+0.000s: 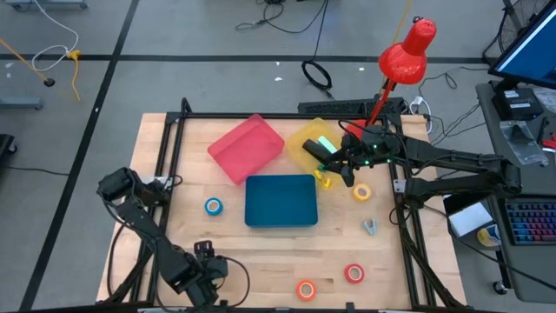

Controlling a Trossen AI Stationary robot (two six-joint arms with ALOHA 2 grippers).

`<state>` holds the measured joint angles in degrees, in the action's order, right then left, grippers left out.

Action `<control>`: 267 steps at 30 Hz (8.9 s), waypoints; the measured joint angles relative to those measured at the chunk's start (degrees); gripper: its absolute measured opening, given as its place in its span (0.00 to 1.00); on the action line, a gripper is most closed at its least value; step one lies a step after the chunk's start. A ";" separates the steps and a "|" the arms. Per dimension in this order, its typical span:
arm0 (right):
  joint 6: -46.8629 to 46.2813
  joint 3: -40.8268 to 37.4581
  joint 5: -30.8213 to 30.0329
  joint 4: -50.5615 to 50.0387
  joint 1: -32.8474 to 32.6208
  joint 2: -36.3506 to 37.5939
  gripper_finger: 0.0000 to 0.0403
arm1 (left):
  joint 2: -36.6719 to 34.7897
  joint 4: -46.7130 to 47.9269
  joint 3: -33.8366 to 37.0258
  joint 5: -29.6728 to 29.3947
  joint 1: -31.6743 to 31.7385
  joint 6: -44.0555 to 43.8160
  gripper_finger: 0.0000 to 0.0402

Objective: Pick and place Stapler, Stapler remover, tape
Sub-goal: Put the green stapler into the yellow bin, then put the yellow tape into the pink bin

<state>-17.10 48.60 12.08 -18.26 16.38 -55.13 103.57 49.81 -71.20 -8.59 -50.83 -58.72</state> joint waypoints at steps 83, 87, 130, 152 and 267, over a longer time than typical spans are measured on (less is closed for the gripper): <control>-0.07 -11.80 -0.31 59.14 -14.66 -12.72 0.47 | -21.26 -45.24 10.87 -9.57 35.09 25.43 0.13; -1.54 -11.78 -0.22 61.73 -15.02 -16.64 0.52 | -21.35 -49.71 10.86 -9.30 37.51 28.15 0.13; -7.76 -4.02 -1.03 66.29 -13.38 -28.39 0.39 | -21.33 -53.95 10.86 -6.46 42.58 35.04 0.14; -7.34 -4.04 1.23 64.20 -13.02 -28.59 0.13 | -21.33 -50.76 10.77 -7.53 43.17 34.16 0.50; -32.33 -19.75 -10.54 -30.09 -0.72 -1.03 0.52 | -21.59 -25.62 10.86 -11.00 41.75 22.34 0.73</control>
<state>-49.43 28.84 1.53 -48.35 15.66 -56.16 81.97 24.18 -60.34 -19.59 -9.08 -36.38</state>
